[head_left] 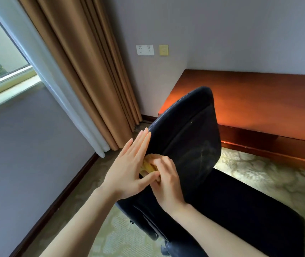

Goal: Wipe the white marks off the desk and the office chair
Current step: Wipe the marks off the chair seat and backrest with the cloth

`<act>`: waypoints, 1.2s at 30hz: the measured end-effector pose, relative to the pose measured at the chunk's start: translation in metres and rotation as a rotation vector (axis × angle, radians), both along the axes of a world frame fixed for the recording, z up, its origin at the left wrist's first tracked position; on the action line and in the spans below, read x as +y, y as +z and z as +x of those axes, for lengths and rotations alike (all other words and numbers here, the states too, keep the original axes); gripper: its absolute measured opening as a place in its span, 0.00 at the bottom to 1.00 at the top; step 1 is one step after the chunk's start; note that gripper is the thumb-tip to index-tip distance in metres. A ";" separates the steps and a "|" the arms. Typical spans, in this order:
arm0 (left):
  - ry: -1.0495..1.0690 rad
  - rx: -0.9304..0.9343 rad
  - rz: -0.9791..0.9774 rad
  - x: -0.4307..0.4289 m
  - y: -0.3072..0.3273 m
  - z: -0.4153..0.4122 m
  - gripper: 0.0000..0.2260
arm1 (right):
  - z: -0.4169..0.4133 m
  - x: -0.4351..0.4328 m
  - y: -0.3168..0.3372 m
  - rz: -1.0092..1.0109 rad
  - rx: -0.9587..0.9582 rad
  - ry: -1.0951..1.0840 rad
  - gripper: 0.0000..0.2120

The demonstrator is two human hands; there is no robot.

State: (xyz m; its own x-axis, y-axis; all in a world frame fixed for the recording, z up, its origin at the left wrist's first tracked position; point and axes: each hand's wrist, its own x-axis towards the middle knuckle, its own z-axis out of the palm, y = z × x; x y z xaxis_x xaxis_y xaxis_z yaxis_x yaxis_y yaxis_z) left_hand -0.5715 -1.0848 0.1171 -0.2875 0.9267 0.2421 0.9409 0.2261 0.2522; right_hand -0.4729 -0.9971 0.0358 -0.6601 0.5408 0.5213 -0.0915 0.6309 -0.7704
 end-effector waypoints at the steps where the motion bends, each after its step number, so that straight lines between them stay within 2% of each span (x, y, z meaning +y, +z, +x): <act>1: -0.002 0.016 -0.006 0.001 0.000 0.001 0.41 | -0.001 0.001 -0.001 -0.018 -0.002 0.005 0.13; 4: 0.017 -0.008 0.004 -0.001 -0.002 0.001 0.42 | -0.012 0.010 0.002 -0.094 0.032 -0.007 0.15; 8: 0.039 0.039 -0.070 0.000 -0.003 -0.001 0.41 | -0.033 0.042 0.015 -0.247 0.085 -0.195 0.12; 15: 0.117 0.212 -0.180 0.002 -0.004 0.003 0.40 | -0.058 0.126 0.029 -0.329 0.036 -0.466 0.10; 23: 0.139 0.242 -0.205 0.007 -0.005 0.000 0.39 | -0.077 0.231 0.032 -0.458 -0.057 -0.662 0.11; 27: 0.139 0.238 -0.190 0.009 -0.006 -0.001 0.38 | -0.080 0.274 0.035 -0.604 -0.100 -0.760 0.11; 31: 0.148 0.249 -0.206 0.010 -0.006 -0.003 0.38 | -0.082 0.270 0.028 -0.581 -0.105 -0.764 0.12; 36: 0.141 0.260 -0.207 0.010 -0.006 -0.004 0.39 | -0.079 0.208 0.023 -0.464 -0.007 -0.687 0.13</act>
State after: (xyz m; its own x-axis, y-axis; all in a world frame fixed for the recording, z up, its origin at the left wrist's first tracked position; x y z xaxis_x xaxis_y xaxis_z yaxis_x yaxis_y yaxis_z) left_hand -0.5755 -1.0744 0.1107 -0.3695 0.9193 0.1356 0.9235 0.3795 -0.0560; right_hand -0.5516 -0.7890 0.0585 -0.1063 0.9840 0.1431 0.2039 0.1625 -0.9654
